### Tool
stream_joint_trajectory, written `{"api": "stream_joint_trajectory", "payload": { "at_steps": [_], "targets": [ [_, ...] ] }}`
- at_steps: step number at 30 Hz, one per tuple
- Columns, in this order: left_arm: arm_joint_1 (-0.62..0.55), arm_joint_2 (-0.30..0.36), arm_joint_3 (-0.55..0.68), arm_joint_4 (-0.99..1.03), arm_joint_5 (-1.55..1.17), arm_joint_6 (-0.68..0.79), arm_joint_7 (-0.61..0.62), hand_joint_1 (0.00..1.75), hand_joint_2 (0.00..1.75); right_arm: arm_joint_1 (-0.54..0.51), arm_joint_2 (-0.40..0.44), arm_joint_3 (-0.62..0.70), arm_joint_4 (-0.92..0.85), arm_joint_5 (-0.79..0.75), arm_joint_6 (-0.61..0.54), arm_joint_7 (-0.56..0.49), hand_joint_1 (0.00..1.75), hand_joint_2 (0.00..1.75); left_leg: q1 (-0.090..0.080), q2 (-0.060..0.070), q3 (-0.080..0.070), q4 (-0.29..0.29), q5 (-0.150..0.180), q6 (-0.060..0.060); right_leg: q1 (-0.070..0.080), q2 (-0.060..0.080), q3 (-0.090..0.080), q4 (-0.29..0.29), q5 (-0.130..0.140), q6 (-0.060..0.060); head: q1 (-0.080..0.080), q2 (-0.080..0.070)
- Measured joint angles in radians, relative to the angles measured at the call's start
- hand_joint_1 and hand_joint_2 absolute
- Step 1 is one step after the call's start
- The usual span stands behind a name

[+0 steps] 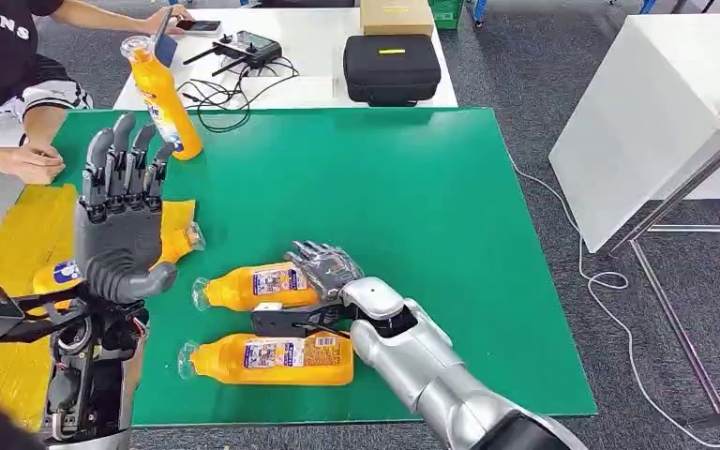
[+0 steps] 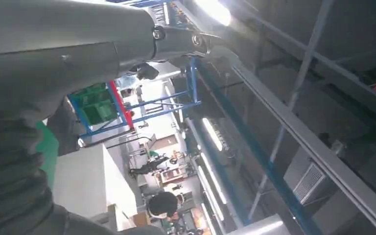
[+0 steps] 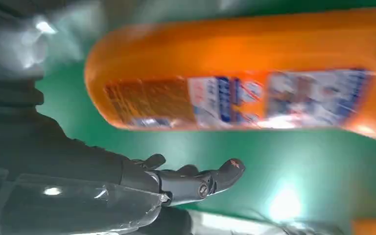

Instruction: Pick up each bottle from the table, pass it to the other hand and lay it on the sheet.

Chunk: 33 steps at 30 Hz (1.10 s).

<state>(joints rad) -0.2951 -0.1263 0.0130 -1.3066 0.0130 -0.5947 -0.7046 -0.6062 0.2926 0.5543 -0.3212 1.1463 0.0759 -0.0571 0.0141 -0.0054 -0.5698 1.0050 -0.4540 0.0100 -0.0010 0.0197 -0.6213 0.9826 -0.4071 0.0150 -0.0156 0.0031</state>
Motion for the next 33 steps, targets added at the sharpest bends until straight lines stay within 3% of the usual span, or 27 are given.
{"api": "stream_joint_trajectory", "payload": {
  "at_steps": [6,22,23,25,32,33],
  "targets": [
    [0.043,-0.018,0.000,-0.071,-0.001,-0.006,0.000,0.00,1.75,-0.006,-0.020,0.000,0.024,-0.006,0.043,0.072,0.00,1.75,0.000,0.000,0.000,0.000,0.000,0.000,0.000,0.000,0.000,0.000,0.000,0.000,0.000,0.000],
    [0.158,-0.048,-0.014,-0.250,0.018,-0.026,0.000,0.00,1.75,-0.007,-0.035,-0.019,0.055,-0.036,0.082,0.059,0.00,1.75,0.000,0.000,0.000,0.000,0.000,0.000,0.000,0.000,0.000,0.000,0.000,0.000,0.000,0.000],
    [0.164,-0.049,-0.014,-0.256,0.018,-0.026,0.000,0.00,1.75,-0.005,-0.035,-0.019,0.056,-0.035,0.078,0.057,0.07,1.75,0.000,0.000,0.000,0.000,0.000,0.000,0.000,0.000,0.000,0.000,0.000,0.000,0.000,0.000],
    [0.175,-0.051,-0.014,-0.267,0.018,-0.025,0.000,0.00,1.75,-0.004,-0.035,-0.019,0.057,-0.026,0.072,0.056,0.52,1.75,0.000,0.000,0.000,0.000,0.000,0.000,0.000,0.000,0.000,0.000,0.000,0.000,0.000,0.000],
    [0.190,-0.054,-0.013,-0.282,0.018,-0.025,0.000,0.00,1.75,0.001,-0.035,-0.019,0.059,-0.011,0.064,0.057,0.52,1.75,0.000,0.000,0.001,0.000,0.000,0.000,0.000,0.000,0.001,0.000,0.000,0.000,0.000,0.000],
    [0.191,-0.054,-0.013,-0.283,0.018,-0.025,0.000,0.00,1.75,0.003,-0.035,-0.019,0.059,-0.010,0.064,0.057,0.99,1.75,0.000,0.000,0.001,0.000,0.000,0.000,0.000,0.000,0.001,0.000,0.000,0.000,0.000,0.000]
  ]
}}
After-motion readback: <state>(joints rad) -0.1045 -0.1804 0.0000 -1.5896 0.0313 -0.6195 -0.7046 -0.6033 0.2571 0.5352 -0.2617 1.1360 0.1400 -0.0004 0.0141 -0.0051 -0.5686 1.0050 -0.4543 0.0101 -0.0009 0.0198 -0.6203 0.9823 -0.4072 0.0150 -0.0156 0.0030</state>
